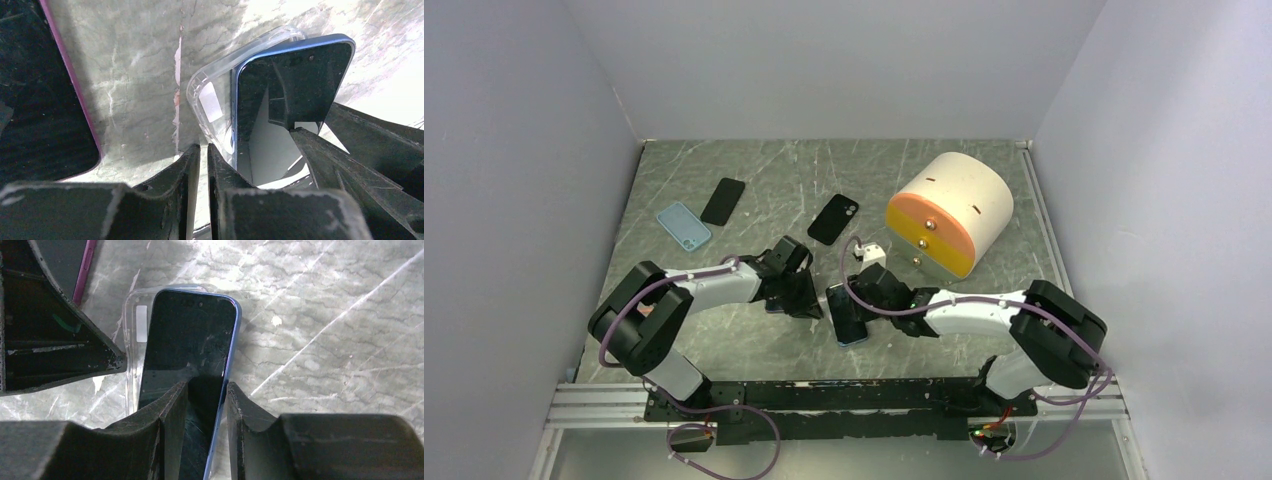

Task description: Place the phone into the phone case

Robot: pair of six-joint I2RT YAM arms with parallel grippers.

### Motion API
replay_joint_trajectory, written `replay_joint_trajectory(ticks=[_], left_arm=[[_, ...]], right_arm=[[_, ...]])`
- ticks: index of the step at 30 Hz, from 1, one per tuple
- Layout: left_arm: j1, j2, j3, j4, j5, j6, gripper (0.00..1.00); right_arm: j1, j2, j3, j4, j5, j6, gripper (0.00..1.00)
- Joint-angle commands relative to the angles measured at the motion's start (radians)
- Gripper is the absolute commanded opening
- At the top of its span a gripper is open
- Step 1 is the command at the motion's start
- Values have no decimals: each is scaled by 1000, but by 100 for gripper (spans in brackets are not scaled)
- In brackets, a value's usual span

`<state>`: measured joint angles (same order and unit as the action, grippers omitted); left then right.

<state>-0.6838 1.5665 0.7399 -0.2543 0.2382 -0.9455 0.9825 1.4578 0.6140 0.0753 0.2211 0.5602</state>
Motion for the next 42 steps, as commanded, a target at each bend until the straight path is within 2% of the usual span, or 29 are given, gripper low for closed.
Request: replay_joint_trajectory(ticks=[1, 7, 10, 19, 24, 27, 34, 36, 38, 42], left_arm=[[-13, 30, 14, 41, -20, 6, 19], [-13, 29, 37, 12, -46, 22, 21], [-14, 30, 52, -6, -47, 32, 22], [-13, 17, 59, -33, -59, 50, 24], [-13, 33, 79, -50, -64, 63, 25], [-13, 37, 94, -55, -59, 63, 25], [-14, -55, 78, -75, -46, 45, 34], [-14, -88, 67, -67, -39, 32, 36], [-14, -108, 55, -51, -30, 19, 38], [-13, -103, 47, -29, -23, 7, 42]], right_arm=[[16, -32, -42, 191, -110, -90, 34], [23, -113, -121, 264, -184, -175, 33], [23, -130, -142, 251, -133, -175, 32], [23, -3, -68, 228, -63, -212, 32], [23, -13, -102, 265, -62, -218, 32], [24, -27, -88, 211, -62, -188, 34], [21, -108, -16, 35, -41, -74, 48], [13, -136, -18, 5, -54, -29, 58], [4, -162, -33, 4, -82, 1, 72], [-17, -187, -81, 44, -169, 51, 83]])
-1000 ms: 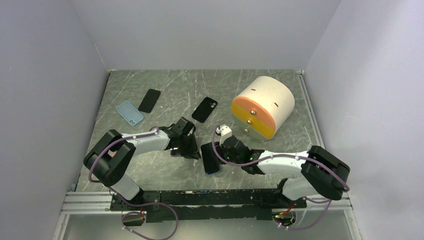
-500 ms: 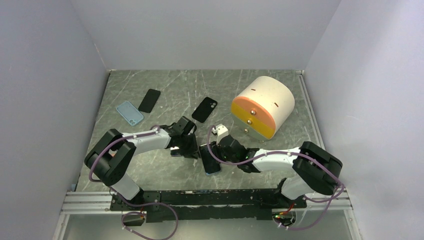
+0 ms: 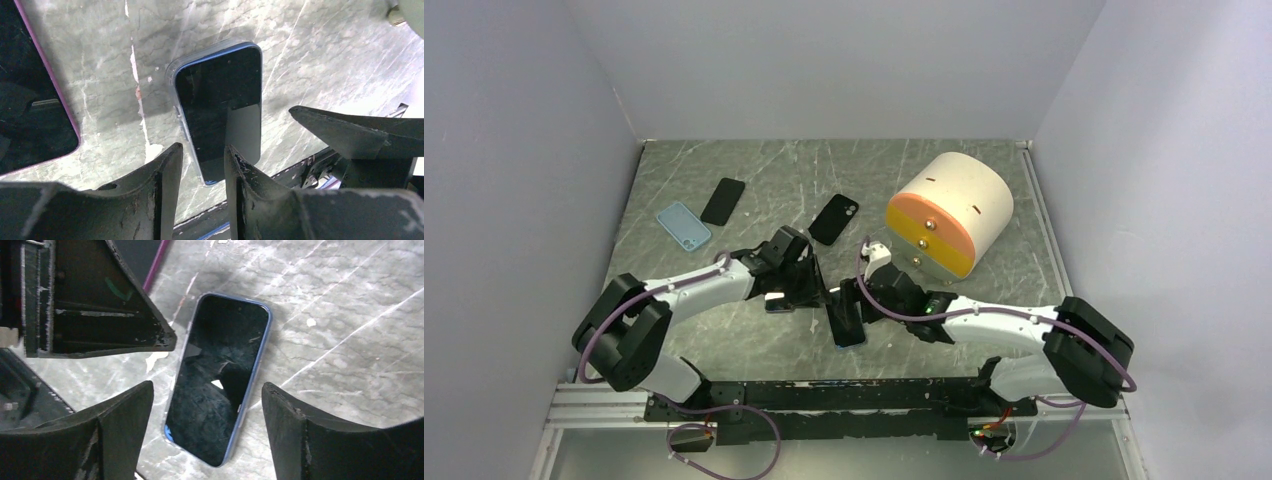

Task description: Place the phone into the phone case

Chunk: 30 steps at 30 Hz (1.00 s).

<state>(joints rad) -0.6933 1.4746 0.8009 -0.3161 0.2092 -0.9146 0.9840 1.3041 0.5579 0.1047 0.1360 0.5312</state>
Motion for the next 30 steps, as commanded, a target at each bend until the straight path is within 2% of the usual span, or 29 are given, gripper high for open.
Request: replay_joint_trajectory(ticks=[1, 5, 6, 15, 23, 26, 30], left_arm=[[-4, -4, -14, 38, 8, -22, 42], [-4, 10, -28, 71, 16, -21, 42], [-3, 13, -34, 86, 22, -23, 42], [-3, 70, -62, 151, 62, -47, 43], [-3, 67, -100, 184, 88, -56, 42], [-4, 67, -108, 186, 100, -59, 41], [-4, 67, -124, 205, 119, -67, 40]], right_arm=[[-20, -36, -38, 31, -96, 88, 86], [-21, -39, -80, 76, -132, 128, 98], [-21, -39, -86, 85, -131, 133, 99], [-22, 11, -108, 160, -162, 188, 99], [-22, 62, -92, 162, -119, 231, 99], [-20, 87, -66, 156, -131, 252, 99], [-20, 91, -69, 230, -198, 306, 99]])
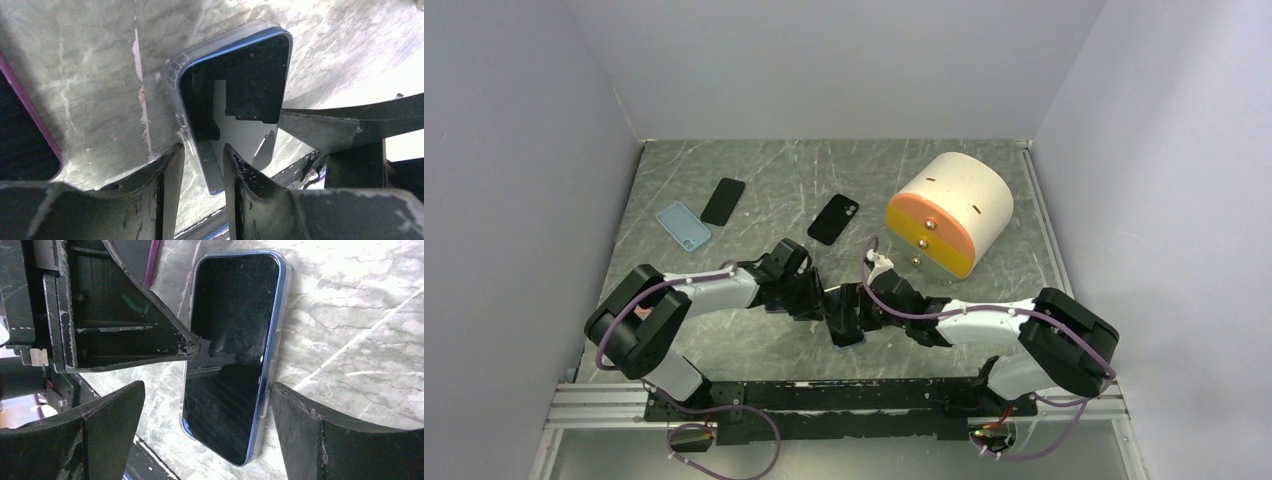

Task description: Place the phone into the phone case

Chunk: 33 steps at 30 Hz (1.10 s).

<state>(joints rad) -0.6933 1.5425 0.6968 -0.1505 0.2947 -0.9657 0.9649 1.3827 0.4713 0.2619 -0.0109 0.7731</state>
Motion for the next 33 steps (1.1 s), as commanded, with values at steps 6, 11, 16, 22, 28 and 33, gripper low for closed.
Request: replay_joint_trajectory(ticks=[6, 11, 16, 22, 28, 33], left_arm=[[-6, -34, -77, 100, 64, -43, 40], [-6, -70, -105, 125, 93, -49, 45], [-6, -105, -129, 126, 98, -63, 39], [-8, -125, -180, 224, 136, -105, 41], [-9, -129, -190, 241, 139, -107, 37], [-9, -140, -188, 218, 131, -97, 36]], right_arm=[[-2, -22, -4, 206, -129, 149, 97], [-3, -57, -22, 281, -147, 203, 97], [-2, -76, -58, 368, -138, 251, 96], [-2, -51, -51, 410, -146, 282, 96], [-2, -9, -58, 470, -190, 312, 93], [-3, -6, -64, 442, -188, 308, 88]])
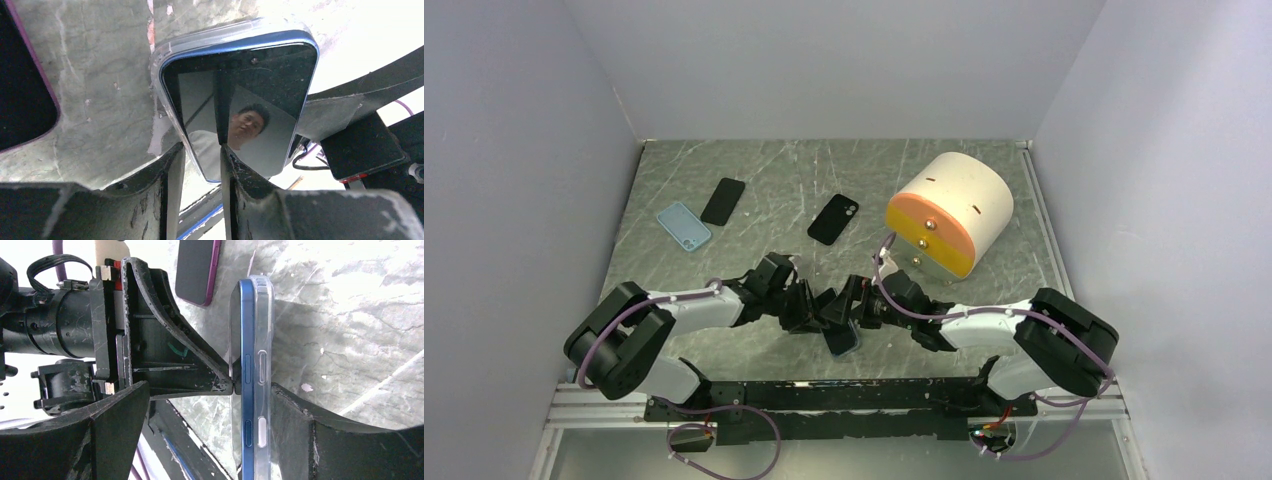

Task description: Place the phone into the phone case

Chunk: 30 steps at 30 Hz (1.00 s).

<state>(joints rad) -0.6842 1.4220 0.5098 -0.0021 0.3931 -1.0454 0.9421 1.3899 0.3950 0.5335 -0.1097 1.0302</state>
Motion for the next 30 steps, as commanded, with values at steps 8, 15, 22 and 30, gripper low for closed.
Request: replay_joint_trajectory(ticks=[8, 15, 22, 30], left_arm=[[-17, -28, 9, 31, 12, -5, 35], [-18, -19, 12, 26, 5, -3, 34], [-18, -8, 22, 23, 6, -1, 34], [-19, -4, 36, 19, 5, 6, 35]], right_arm=[[21, -51, -18, 167, -83, 45, 61], [21, -75, -29, 95, -56, 33, 45], [20, -76, -3, 4, -29, 8, 21], [21, -33, 39, -79, -40, -15, 48]])
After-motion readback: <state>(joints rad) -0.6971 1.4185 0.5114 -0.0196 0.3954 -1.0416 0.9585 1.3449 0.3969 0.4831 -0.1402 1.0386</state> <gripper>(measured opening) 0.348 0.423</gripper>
